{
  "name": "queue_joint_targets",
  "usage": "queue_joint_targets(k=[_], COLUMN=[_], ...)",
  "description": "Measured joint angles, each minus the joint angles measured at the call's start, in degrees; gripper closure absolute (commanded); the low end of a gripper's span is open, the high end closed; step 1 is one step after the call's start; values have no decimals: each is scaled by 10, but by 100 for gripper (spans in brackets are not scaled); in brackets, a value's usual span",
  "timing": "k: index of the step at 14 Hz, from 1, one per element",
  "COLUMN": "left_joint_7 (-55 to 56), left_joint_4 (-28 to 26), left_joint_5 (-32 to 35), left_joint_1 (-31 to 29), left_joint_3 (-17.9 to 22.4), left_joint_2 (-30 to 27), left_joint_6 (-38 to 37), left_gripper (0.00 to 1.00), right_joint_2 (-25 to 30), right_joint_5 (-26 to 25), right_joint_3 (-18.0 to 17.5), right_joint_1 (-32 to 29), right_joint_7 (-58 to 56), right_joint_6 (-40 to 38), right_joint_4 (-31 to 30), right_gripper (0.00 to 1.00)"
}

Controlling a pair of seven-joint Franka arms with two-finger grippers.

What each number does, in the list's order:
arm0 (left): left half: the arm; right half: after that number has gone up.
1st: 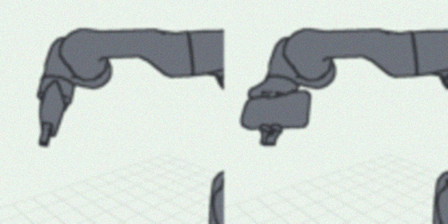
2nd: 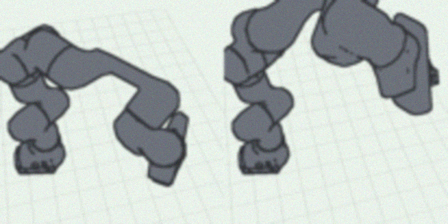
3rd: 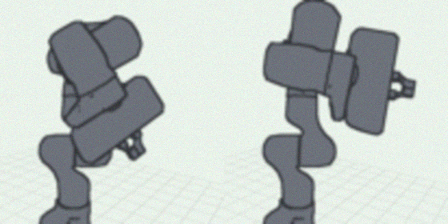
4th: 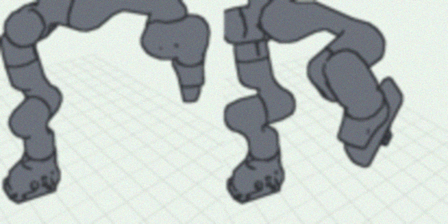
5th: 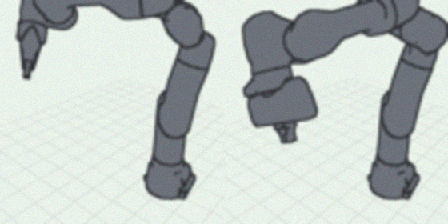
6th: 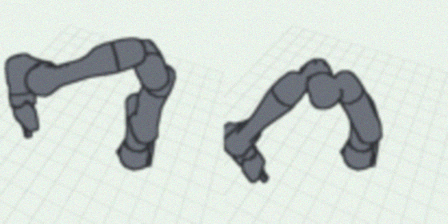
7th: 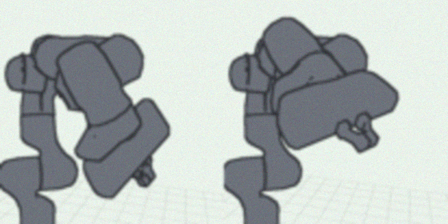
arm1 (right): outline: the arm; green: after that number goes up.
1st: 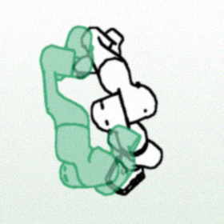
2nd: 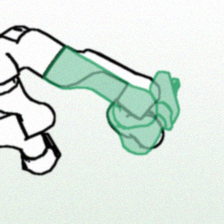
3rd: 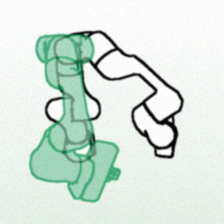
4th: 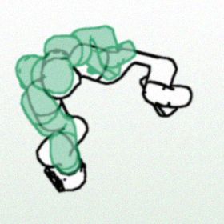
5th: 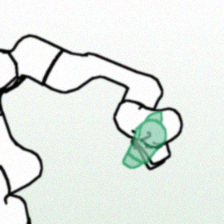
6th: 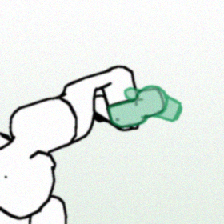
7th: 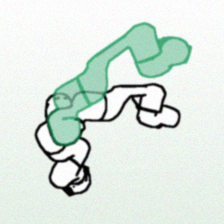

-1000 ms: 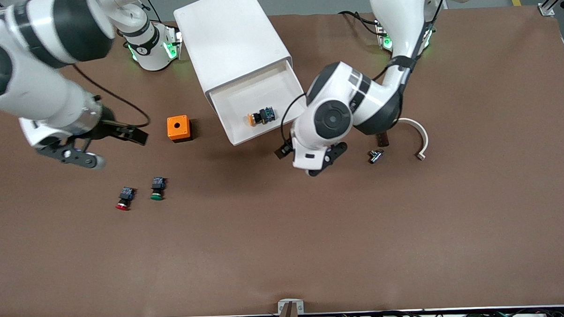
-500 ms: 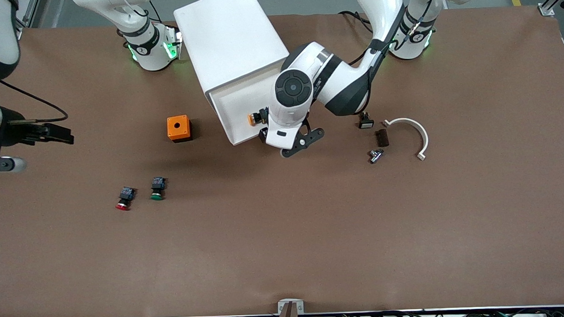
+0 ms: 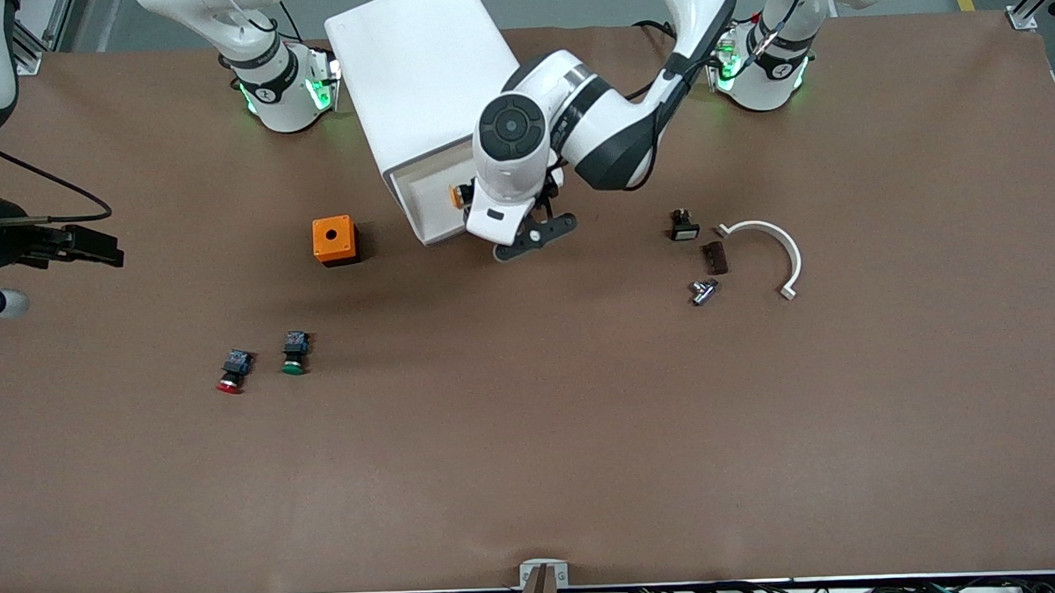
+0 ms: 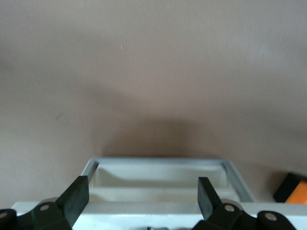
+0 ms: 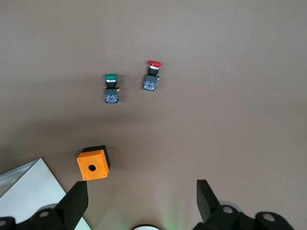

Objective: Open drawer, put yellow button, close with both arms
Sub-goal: 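Push the drawer closed with the left gripper while the right gripper withdraws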

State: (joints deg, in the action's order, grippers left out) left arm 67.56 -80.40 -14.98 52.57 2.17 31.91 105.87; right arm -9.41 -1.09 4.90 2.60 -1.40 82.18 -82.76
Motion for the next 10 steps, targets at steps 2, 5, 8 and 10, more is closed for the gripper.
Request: queue_joint_targets(k=[2, 5, 8, 10], left_joint_7=[14, 39, 51, 62], left_joint_4=[-20, -35, -38, -39], left_joint_5=[0, 0, 0, 0], left_joint_1=[1, 2, 1, 1], left_joint_3=[-25, -55, -66, -68], left_joint_2=[-13, -20, -20, -20], left_joint_6=[0, 2, 4, 4], left_gripper=[0, 0, 0, 0], right_joint_2=[0, 0, 0, 0], right_joint_5=[0, 0, 0, 0], right_joint_3=[0, -1, -1, -3], right_joint_1=[-1, -1, -1, 0], right_joint_7=[0, 1, 1, 1], right_joint_6=[0, 2, -1, -7], right_joint_4=[1, 2, 16, 20], right_gripper=[0, 0, 0, 0])
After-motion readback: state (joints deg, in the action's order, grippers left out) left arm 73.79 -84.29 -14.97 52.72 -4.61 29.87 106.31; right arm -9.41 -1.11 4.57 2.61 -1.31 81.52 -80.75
